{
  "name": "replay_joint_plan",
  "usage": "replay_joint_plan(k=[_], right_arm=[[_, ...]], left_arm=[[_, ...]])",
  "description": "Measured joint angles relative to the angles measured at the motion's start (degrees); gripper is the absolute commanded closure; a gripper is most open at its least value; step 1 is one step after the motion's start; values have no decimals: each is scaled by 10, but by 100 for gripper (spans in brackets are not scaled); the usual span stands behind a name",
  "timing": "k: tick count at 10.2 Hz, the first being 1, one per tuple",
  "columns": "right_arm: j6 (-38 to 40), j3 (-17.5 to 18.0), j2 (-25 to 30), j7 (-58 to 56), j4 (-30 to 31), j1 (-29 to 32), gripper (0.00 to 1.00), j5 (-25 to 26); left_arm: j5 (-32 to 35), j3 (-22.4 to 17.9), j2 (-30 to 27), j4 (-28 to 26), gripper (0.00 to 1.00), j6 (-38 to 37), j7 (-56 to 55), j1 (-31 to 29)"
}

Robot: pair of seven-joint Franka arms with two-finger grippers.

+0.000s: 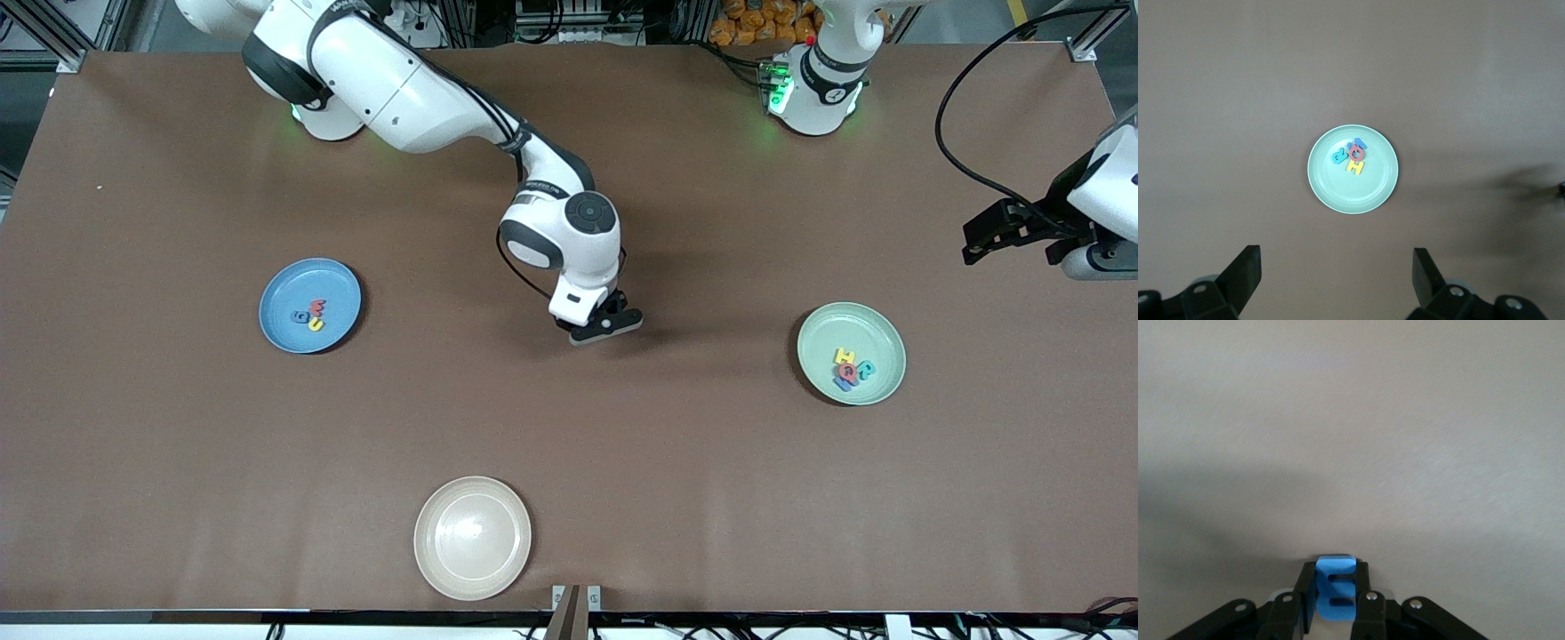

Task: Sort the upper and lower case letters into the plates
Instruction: 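Carry the blue E to the blue plate with the right gripper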

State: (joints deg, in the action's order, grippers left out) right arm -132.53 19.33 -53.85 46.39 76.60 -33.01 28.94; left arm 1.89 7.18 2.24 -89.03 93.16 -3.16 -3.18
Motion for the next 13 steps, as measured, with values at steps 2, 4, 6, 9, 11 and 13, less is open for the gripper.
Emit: replay_joint_plan(k=[2, 4, 6, 9, 11, 13], right_arm=[[9, 22, 15, 0, -7, 41, 100, -6], [75, 86, 38, -1, -10, 121, 100, -6], [134, 136, 71, -8, -4, 212, 100, -7], [179, 147, 99, -43, 21, 302, 100, -19], [192, 104, 124, -122, 40, 338, 100, -101], [214, 3, 169, -245, 59, 346, 100, -204]], left_arm=[[0, 0, 0, 0, 0, 0, 0, 0], [0, 0, 0, -1, 0, 0, 0, 0], [0, 0, 0, -1, 0, 0, 0, 0], [0, 2, 0, -1, 0, 0, 0, 0], [0, 3, 0, -1, 0, 0, 0, 0], [0, 4, 0, -2, 0, 0, 0, 0]])
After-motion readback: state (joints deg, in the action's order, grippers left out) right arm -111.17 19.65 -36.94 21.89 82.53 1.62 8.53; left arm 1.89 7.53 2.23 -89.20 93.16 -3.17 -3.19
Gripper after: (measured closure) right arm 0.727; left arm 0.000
